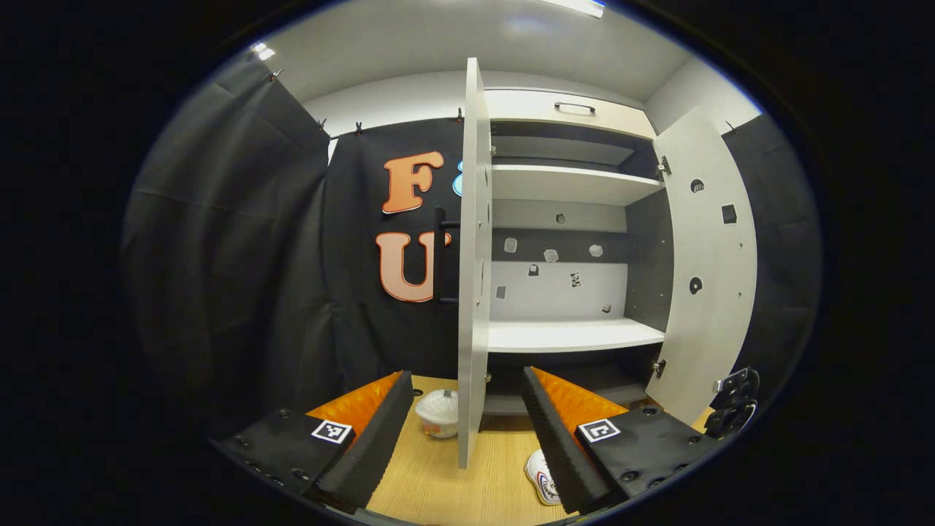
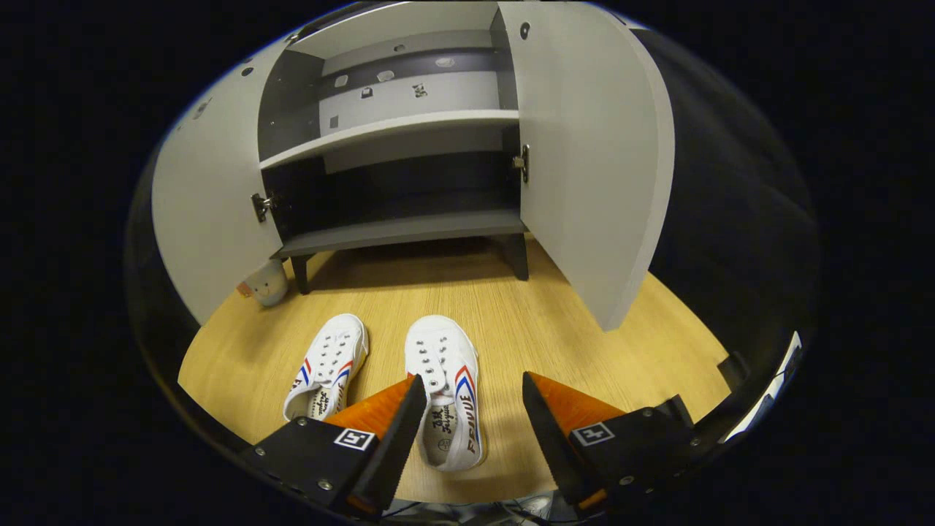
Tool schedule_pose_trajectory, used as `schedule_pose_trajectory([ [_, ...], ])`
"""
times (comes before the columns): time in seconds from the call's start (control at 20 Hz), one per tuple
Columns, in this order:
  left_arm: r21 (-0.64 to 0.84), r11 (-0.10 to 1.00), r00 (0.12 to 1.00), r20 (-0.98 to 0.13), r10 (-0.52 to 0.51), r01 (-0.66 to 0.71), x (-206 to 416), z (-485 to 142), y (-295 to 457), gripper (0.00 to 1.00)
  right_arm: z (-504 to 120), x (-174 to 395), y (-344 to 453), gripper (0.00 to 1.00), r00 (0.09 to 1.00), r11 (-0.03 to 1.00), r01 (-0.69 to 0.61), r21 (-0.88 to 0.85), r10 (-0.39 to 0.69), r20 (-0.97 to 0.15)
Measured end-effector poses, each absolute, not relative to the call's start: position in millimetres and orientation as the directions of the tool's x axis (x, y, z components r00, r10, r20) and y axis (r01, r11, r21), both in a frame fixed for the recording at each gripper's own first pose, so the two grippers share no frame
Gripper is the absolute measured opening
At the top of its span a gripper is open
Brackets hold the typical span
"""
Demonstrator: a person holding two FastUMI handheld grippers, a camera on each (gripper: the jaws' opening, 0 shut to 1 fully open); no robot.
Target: Grab one shoe with the right hand and put it into the shoe cabinet, grab the other shoe with the left hand and put it into the shoe cabinet; then close the right door with the right hand and the left door with the left hand.
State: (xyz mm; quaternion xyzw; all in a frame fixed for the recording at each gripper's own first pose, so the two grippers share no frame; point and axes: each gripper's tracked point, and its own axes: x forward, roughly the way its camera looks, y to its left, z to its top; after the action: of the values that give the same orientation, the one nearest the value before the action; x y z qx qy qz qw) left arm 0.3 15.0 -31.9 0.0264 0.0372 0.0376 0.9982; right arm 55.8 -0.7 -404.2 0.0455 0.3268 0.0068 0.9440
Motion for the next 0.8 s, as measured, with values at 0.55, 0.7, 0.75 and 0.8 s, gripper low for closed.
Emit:
schedule_pose_trajectory([
  [0.55,0.112,0.989,0.986,-0.118,0.114,-0.101,-7.1,-49.4,18.5,0.94,-471.2,65.9,6.9,0.45,0.667,0.995,-0.002,0.104,0.079,-0.741],
  [0.7,0.124,0.986,0.984,-0.129,0.126,-0.111,-9.6,-54.1,22.0,0.97,-477.7,68.6,9.5,0.36,0.637,0.992,0.014,0.123,0.086,-0.766],
  [0.75,0.128,0.985,0.983,-0.131,0.131,-0.115,-9.9,-54.6,23.4,0.97,-478.8,69.3,9.1,0.29,0.635,0.993,0.018,0.113,0.076,-0.769],
  [0.8,0.127,0.985,0.982,-0.133,0.134,-0.117,-11.8,-56.9,23.5,0.97,-478.2,68.9,8.2,0.27,0.633,0.995,0.015,0.097,0.066,-0.771],
])
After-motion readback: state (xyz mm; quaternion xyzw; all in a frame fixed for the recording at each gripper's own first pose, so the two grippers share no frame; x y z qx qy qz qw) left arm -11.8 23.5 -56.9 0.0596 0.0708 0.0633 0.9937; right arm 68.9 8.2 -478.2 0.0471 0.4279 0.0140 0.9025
